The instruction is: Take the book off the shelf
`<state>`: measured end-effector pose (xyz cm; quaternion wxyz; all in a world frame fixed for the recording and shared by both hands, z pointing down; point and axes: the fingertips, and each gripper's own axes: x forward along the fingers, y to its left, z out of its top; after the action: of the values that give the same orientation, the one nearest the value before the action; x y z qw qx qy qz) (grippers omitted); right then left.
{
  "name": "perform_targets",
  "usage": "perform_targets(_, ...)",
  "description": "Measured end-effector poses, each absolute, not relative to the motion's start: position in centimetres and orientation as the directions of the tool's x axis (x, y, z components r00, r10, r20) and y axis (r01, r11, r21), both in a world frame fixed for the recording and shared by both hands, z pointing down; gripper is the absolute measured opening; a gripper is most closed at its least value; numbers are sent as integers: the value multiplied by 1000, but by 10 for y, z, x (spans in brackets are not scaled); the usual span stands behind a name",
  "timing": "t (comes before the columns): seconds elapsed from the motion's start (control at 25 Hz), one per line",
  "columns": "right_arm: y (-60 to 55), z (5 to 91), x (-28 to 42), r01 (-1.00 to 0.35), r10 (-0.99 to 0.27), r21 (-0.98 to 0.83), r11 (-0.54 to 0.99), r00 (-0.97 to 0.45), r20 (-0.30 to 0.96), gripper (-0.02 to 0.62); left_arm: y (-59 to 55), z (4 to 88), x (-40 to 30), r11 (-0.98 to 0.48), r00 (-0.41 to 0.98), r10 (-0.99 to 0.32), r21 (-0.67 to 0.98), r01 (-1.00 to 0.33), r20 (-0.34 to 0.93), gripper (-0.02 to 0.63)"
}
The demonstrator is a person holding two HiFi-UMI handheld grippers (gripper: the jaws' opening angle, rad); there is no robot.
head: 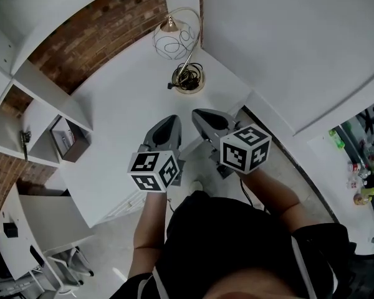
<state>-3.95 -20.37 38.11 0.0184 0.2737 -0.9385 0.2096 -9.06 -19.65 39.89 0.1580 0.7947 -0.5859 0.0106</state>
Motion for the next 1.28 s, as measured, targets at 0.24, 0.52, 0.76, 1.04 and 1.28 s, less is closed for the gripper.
perform_targets(0.24, -228, 371, -62, -525, -509, -366, 768, -848, 148, -2, -222, 395, -113, -277, 327, -924, 244, -930, 200, 6)
perform_targets(0.52, -255, 357, -92, -531, -521, -329, 781, -844, 127, -2, -247, 382, -139, -315, 362, -917, 248, -916, 171, 6)
perform_targets(0.76, -270, 362, -102, -540, -524, -340, 770, -839, 145, -2, -262, 376, -158, -310, 356, -922, 260, -914, 151, 6)
perform_targets(1.04, -291, 336, -105, -494, -493, -334, 802, -865, 94, -2, -286, 357, -164, -292, 331, -935, 248, -924, 129, 6)
perform_targets(1.28, -323, 313, -107, -473, -474, -288, 833, -878, 70, -2, -312, 334, -157, -312, 337, -934, 187, -932, 119, 6)
